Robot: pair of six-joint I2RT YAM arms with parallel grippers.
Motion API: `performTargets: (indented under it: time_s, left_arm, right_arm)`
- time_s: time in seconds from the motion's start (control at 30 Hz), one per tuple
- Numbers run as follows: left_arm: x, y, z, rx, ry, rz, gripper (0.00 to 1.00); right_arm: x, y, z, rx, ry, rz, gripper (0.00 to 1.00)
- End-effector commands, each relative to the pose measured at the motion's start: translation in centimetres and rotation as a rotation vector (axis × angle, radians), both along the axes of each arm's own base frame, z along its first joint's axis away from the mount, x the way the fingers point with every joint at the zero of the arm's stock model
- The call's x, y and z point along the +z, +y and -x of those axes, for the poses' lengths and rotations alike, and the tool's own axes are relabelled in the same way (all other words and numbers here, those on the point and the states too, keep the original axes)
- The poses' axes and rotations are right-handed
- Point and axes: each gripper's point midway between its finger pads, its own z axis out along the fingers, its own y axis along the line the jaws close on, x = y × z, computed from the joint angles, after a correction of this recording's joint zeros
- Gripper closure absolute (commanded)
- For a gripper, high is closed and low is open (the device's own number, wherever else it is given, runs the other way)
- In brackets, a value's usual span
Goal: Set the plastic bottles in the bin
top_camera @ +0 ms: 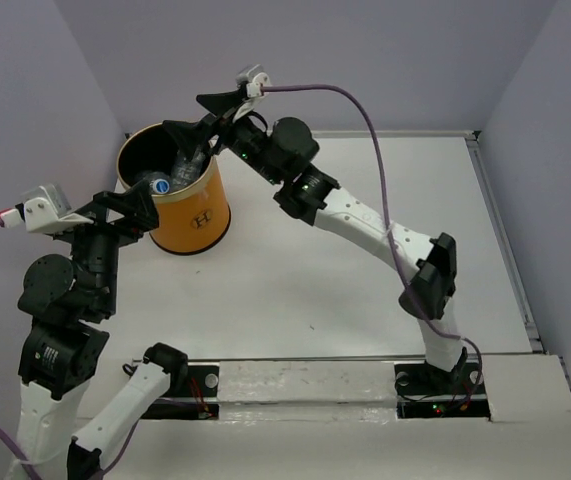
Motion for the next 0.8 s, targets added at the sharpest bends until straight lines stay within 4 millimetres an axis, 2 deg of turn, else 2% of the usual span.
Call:
performTargets:
  time_s: [0.0,0.03,0.1,0.13,0.17,0.2,0.23,0.27,0.3,0.33,0.37,0.4,0.43,0.47,0.5,0.53,0.57,0.63,0.73,0.77]
  left_arm:
    - [1.3,-1.0,0.1,-0.06,-0.031,-0.015,0.01]
    - [1.0,-1.7,-0.1,-0.092,-0.026,-0.015,0.01]
    - [0.8,-2.6,-0.1,-0.138,-0.032,-0.014,0.01]
    - [0.6,-3.6,-0.1,-0.19,-0.046,-0.012,0.01]
    - [0.8,-4.1,0.0,-0.219,-0.064,-0.011,0.01]
    - [1.3,-4.5,0.1,-0.243,-0.098,-0.003,0.01]
    - [1.4,-5.0,0.5,-0.277,-0.118,0.004,0.01]
    - [0.8,-5.5,0.3,-0.297,-0.115,0.006,0.01]
    - [0.8,-5.8,0.4,-0.314,-0.126,0.017,0.01]
    - [0.8,-6.2,0.5,-0.335,-0.143,0.023,0.01]
    - [0.7,-6.4,0.5,-0.345,-0.149,0.029,0.01]
    - [1.0,-6.6,0.7,-0.361,-0.168,0.034,0.01]
    - [0.8,-7.0,0.8,-0.383,-0.169,0.031,0.01]
    - [0.2,-7.3,0.6,-0.393,-0.162,0.029,0.01]
    - [0.0,-7.4,0.5,-0.398,-0.162,0.034,0.01]
    - [-0.5,-7.8,0.4,-0.417,-0.158,0.041,0.01]
    - [-0.7,-8.0,0.3,-0.422,-0.155,0.042,0.01]
    - [-1.8,-8.7,-0.2,-0.449,-0.14,0.047,0.01]
    - [-2.7,-9.5,-1.0,-0.471,-0.123,0.057,0.01]
    - [-2.8,-9.6,-1.1,-0.47,-0.118,0.059,0.01]
  right_arm:
    - [1.8,-4.6,1.8,-0.064,0.006,-0.017,0.05]
    - [1.2,-6.9,3.1,-0.079,0.018,-0.014,0.16]
    - [0.5,-9.9,4.5,-0.104,0.04,-0.02,0.35]
    - [3.5,-13.9,6.8,-0.121,0.018,-0.09,0.63]
    - [-0.6,-15.3,6.4,-0.18,0.086,-0.047,0.8]
    - [-0.9,-17.2,7.1,-0.207,0.104,-0.062,0.96]
    - [-1.3,-19.1,7.7,-0.238,0.119,-0.077,1.0]
    - [0.8,-23.1,9.8,-0.263,0.102,-0.151,1.0]
    - [-0.1,-25.2,9.9,-0.319,0.134,-0.167,1.0]
    - [-1.8,-28.3,10.8,-0.375,0.17,-0.183,1.0]
    - [-2.7,-29.8,11.0,-0.411,0.196,-0.19,1.0]
    - [-5.1,-30.8,11.1,-0.437,0.232,-0.172,0.84]
    - [-6.0,-32.1,11.4,-0.471,0.25,-0.172,0.7]
    - [-7.4,-33.6,11.4,-0.522,0.286,-0.164,0.51]
    - [-8.1,-34.7,11.8,-0.54,0.301,-0.178,0.35]
    - [-8.9,-36.3,12.6,-0.55,0.308,-0.198,0.09]
    - [-9.8,-37.3,12.7,-0.585,0.326,-0.195,0.01]
    - [-10.4,-38.8,13.4,-0.601,0.327,-0.208,0.0]
    - [-10.6,-39.1,13.7,-0.603,0.321,-0.193,0.0]
    - [-10.1,-39.2,13.7,-0.604,0.316,-0.194,0.0]
